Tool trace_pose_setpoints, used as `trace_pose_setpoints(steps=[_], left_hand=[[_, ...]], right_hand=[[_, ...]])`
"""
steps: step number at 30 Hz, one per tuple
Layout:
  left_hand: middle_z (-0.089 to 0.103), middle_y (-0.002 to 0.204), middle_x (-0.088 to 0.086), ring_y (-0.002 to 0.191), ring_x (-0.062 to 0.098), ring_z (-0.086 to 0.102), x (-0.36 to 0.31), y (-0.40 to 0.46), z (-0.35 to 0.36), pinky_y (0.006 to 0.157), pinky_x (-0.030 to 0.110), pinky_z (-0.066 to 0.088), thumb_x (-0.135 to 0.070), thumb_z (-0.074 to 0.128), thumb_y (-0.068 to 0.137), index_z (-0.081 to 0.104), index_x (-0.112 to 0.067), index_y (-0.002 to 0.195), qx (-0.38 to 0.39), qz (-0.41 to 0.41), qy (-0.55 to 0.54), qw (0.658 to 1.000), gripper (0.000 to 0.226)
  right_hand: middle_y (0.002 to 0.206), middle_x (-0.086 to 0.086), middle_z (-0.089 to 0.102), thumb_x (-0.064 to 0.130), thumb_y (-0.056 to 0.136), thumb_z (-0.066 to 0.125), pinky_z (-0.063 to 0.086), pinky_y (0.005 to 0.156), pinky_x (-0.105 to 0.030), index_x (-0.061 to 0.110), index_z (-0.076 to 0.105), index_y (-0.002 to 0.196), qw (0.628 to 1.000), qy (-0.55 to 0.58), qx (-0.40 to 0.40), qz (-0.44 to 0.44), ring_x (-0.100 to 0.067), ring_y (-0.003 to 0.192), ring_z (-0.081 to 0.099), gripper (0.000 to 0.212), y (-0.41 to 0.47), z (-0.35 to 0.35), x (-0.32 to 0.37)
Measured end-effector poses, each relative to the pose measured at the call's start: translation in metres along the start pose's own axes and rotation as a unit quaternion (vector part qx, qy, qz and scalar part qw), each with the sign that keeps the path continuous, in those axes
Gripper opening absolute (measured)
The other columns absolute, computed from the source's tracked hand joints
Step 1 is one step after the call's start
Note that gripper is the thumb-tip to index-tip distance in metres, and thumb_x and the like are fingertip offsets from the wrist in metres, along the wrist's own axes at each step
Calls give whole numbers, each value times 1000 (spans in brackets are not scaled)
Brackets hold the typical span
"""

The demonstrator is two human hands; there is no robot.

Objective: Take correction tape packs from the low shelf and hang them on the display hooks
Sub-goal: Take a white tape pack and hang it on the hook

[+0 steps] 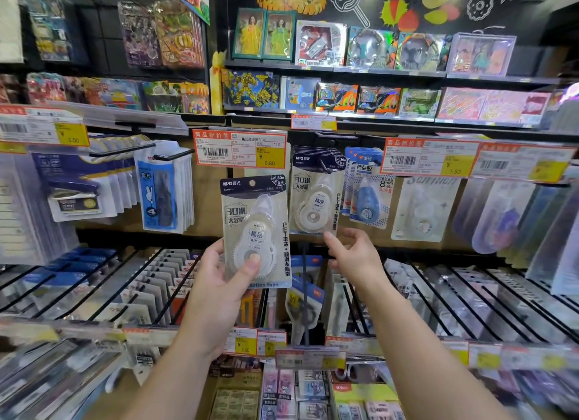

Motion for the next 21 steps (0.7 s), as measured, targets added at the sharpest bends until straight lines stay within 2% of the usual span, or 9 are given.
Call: trace_pose_setpoints(steps=[2, 5, 6, 9, 11, 14, 17, 19, 21], left_hand=[[73, 117, -3, 106, 12, 70, 0, -2, 3, 93, 36, 53, -32, 69, 76, 50, -31, 124, 6, 2, -4, 1000, 51], [74, 114, -5, 106, 12, 70, 0, -4, 9, 91, 33, 53, -30, 69, 78, 50, -30, 125, 17, 9, -4, 1000, 51], [74, 113, -6, 106, 11, 70, -1, -5, 12, 89, 32, 53, -29, 68, 78, 50, -28, 127, 21, 12, -2, 1000, 52], [74, 109, -10, 103, 8, 70, -4, -7, 20, 83, 26, 55, -28, 69, 79, 50, -26, 128, 32, 25, 8, 999, 53], [75, 107, -11, 101, 6, 70, -6, -11, 27, 77, 21, 57, -24, 69, 81, 52, -29, 124, 41, 34, 16, 998, 46], [75, 105, -10, 97, 5, 71, -8, -16, 36, 72, 16, 55, -16, 69, 87, 52, -33, 119, 51, 41, 18, 998, 39], [74, 108, -13, 101, 5, 70, -11, -20, 43, 79, 24, 57, -18, 68, 90, 52, -39, 119, 70, 46, 29, 996, 39], [73, 112, -13, 105, 6, 69, -14, -21, 48, 85, 28, 57, -19, 67, 92, 52, -39, 122, 92, 53, 33, 994, 39], [72, 115, -12, 107, 7, 68, -18, -22, 54, 88, 30, 56, -21, 67, 91, 51, -37, 126, 108, 60, 34, 992, 41]], right_hand=[[95, 7, 65, 51, 89, 63, 55, 86, -36, 23, 44, 137, 999, -37, -24, -17, -13, 90, 68, 58, -16, -6, 7], [91, 6, 68, 45, 93, 61, 53, 67, -20, 29, 52, 125, 998, -40, 2, -57, -9, 83, 67, 37, -52, -5, 24], [89, 6, 68, 45, 93, 60, 54, 66, -20, 30, 55, 119, 997, -31, 16, -68, -10, 82, 67, 31, -63, -2, 28], [86, 4, 70, 52, 90, 56, 58, 77, -39, 36, 61, 102, 993, -15, 57, -98, -13, 80, 67, 20, -92, 7, 34], [81, -1, 69, 53, 89, 56, 56, 72, -39, 34, 61, 94, 990, -33, 67, -117, -13, 72, 64, 21, -105, 9, 37], [72, -8, 62, 46, 90, 61, 46, 60, -37, 26, 61, 84, 987, -32, 32, -153, -9, 58, 51, 20, -116, 4, 41], [71, -7, 61, 42, 92, 61, 49, 62, -38, 26, 61, 81, 986, -22, 11, -166, -13, 60, 55, 20, -119, -3, 40], [74, -6, 65, 47, 91, 60, 55, 69, -48, 27, 61, 81, 987, -9, 6, -163, -22, 68, 63, 22, -118, -9, 38], [75, -7, 65, 49, 90, 60, 54, 71, -54, 29, 61, 81, 986, 5, -3, -166, -27, 71, 63, 22, -118, -15, 37]])
Point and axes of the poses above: each hand's wrist, its own y-axis towards the middle knuckle, its own z-axis out of the palm, x = y × z, the point moved 5 cm from there along y, towards the middle knuckle
